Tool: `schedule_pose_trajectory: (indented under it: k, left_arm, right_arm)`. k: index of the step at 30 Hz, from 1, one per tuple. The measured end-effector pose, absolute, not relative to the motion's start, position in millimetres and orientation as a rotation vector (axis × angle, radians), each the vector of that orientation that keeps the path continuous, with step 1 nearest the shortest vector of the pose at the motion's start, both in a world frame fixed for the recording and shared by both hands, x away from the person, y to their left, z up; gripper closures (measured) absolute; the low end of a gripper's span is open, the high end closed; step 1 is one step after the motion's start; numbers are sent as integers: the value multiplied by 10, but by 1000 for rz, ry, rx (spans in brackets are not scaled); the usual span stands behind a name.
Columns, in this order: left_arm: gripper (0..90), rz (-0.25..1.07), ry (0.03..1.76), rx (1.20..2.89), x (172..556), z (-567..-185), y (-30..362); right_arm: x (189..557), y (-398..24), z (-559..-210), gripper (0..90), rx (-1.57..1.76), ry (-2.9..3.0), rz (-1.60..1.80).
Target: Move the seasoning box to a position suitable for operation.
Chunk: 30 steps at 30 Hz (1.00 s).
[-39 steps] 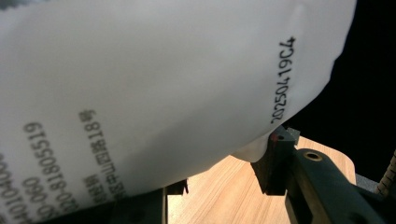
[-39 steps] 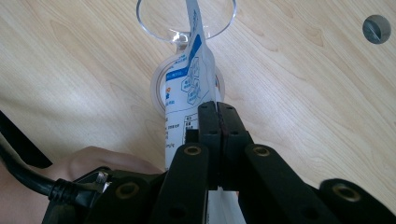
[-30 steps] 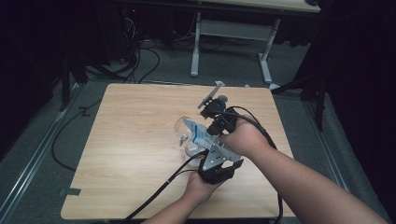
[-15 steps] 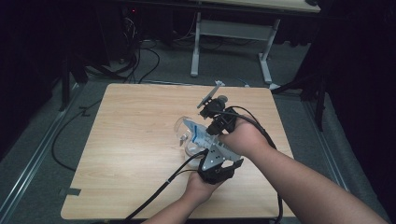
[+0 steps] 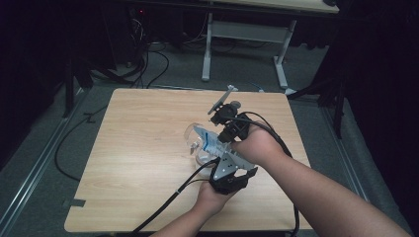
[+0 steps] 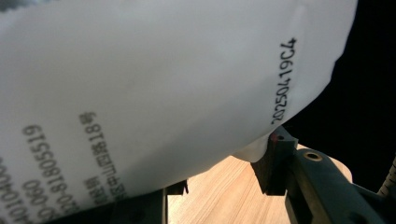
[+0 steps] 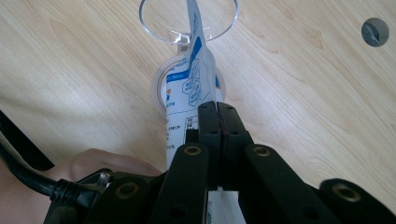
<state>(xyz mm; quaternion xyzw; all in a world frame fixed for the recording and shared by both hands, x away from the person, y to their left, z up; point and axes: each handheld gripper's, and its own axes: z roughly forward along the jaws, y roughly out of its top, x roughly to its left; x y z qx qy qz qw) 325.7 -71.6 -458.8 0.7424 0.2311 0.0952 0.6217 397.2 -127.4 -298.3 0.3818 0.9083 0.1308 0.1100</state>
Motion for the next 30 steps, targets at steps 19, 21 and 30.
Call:
schedule_pose_trajectory:
  k: [19,21,30]
  left_arm:
    - [616,224,537,1688,3258,-4579,-720]
    - [616,224,538,1689,3260,-4575,-717]
    - [616,230,548,1687,3256,-4574,-719]
  right_arm:
    - [3968,-1268,-2976,900,1118,2669,395]
    - [3969,-1265,-2975,900,1114,2670,395]
    - [3969,-1253,-2973,900,1110,2674,393]
